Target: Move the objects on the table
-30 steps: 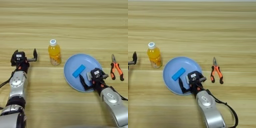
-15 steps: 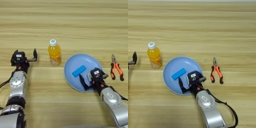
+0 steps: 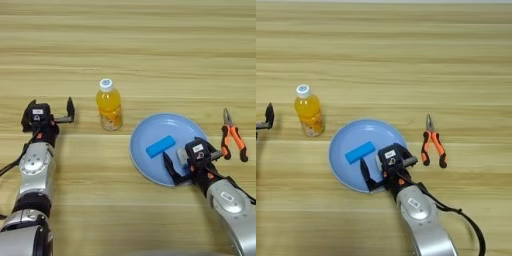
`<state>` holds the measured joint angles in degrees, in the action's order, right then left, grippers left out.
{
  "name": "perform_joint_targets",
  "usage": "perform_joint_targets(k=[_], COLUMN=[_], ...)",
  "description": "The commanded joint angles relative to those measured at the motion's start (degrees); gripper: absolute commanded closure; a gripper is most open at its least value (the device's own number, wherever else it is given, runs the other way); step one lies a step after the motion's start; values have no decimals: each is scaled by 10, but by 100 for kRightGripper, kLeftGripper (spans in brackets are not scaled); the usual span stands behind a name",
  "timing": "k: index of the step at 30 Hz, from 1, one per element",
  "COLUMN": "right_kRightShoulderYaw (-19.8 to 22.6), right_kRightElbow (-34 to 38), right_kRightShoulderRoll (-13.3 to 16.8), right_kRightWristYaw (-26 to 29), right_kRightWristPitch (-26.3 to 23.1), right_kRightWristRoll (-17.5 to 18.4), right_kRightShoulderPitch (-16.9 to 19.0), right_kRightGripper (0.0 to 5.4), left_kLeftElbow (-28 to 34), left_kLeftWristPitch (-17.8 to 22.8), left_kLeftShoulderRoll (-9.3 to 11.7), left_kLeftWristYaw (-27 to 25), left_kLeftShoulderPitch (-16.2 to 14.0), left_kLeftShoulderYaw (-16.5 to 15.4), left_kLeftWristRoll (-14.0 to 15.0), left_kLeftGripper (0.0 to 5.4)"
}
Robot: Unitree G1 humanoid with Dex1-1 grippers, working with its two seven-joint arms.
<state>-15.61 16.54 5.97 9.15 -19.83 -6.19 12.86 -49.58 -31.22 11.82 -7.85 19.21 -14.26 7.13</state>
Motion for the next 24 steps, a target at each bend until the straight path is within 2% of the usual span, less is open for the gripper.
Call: perform_joint_targets(k=[1,18,24], right_kRightShoulderYaw=[1,5,5], right_kRightElbow=[6,6,1], right_kRightShoulderRoll=[4,10,14], right_kRightWristYaw=[0,-1,0], right_kRightWristPitch=[-20,-53,-59], right_kRightWristRoll=[-1,-2,-3], right_kRightShoulderPitch=[4,12,12], right_kRightGripper=[0,0,69], left_kLeftElbow=[-3,2,1], left_kLeftWristPitch=[-4,-4,-5], left_kLeftShoulderRoll=[-5,-6,-7], left_kLeftWristYaw=[5,5,7], left_kLeftShoulderPitch=[-1,-5,-4], left_kLeftShoulderYaw=[3,3,3], left_kLeftWristRoll=[-2,-1,-1], left_kLeftGripper=[2,2,0])
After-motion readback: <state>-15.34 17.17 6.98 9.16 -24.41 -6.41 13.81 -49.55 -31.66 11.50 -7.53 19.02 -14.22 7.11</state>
